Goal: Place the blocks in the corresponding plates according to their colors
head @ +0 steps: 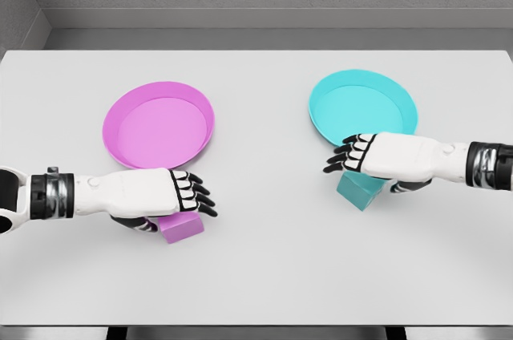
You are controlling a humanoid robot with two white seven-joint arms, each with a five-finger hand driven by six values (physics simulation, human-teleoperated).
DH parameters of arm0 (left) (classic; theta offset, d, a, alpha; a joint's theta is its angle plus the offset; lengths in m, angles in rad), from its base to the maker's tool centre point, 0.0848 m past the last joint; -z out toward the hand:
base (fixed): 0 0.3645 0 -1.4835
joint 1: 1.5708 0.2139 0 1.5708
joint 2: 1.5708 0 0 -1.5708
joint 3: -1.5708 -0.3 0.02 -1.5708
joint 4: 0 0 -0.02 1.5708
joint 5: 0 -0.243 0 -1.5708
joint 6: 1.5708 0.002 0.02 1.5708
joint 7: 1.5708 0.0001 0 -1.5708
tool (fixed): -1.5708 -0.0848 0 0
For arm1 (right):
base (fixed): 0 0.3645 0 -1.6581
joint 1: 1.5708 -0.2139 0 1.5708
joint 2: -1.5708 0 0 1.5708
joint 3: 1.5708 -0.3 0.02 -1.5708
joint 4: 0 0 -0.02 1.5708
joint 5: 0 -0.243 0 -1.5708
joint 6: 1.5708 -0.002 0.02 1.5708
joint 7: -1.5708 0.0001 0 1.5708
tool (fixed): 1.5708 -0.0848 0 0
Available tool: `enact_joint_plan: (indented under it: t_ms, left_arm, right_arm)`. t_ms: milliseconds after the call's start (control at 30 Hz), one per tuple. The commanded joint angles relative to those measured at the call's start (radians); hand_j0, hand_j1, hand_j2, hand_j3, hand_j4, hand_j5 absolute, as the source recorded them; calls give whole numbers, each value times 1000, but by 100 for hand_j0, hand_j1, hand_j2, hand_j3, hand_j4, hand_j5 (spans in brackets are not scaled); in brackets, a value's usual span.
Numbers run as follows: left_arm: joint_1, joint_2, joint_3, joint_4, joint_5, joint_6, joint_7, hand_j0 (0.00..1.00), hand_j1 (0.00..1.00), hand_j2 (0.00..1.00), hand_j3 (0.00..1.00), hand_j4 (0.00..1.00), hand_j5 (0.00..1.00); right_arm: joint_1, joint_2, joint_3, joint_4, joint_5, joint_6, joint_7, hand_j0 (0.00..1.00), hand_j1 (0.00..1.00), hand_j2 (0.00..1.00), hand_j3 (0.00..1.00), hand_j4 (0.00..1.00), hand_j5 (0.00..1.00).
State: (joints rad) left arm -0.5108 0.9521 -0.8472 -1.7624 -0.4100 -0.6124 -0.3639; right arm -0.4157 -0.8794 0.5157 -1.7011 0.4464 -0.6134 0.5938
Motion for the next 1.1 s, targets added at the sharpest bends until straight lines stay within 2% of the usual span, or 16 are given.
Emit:
enact_joint_plan:
  t_ms: [0, 133, 200, 267, 400, 533, 733, 1067]
  left_arm:
    - [0, 1, -10, 0, 4, 2, 0, 86, 86, 86, 86, 86, 86]
    - [-3, 1, -13, 0, -3, 2, 0, 86, 86, 86, 86, 86, 86]
    - [-6, 2, -12, 0, -3, 2, 0, 83, 83, 83, 83, 83, 83]
    - [-6, 2, -12, 0, -3, 2, 0, 75, 75, 75, 75, 75, 75]
    - [-6, 2, -21, 0, -9, 2, 0, 70, 70, 70, 70, 70, 70]
    - [-6, 2, -21, 0, -9, 2, 0, 60, 60, 60, 60, 60, 60]
    - [-18, 2, -21, 0, -10, 2, 0, 39, 39, 39, 39, 39, 39]
    - [-69, 14, -13, 0, 11, 2, 11, 32, 32, 32, 32, 32, 32]
  right_arm:
    - [0, 5, 0, 21, 3, 3, 1, 100, 100, 100, 100, 100, 100]
    - [3, 23, 6, 21, 11, 3, 1, 100, 100, 100, 100, 100, 100]
    - [3, 28, 7, 21, 11, 3, 1, 100, 100, 100, 100, 100, 100]
    - [3, 30, 7, 20, 12, 3, 1, 100, 100, 100, 100, 100, 100]
    - [11, 33, 9, 21, 37, 3, 1, 100, 100, 100, 100, 100, 100]
    - [11, 37, 10, 21, 38, 3, 1, 100, 100, 100, 100, 100, 100]
    - [17, 40, 32, 21, 40, 3, 3, 100, 100, 100, 100, 100, 100]
    - [15, 51, 32, 21, 63, 3, 3, 100, 100, 100, 100, 100, 100]
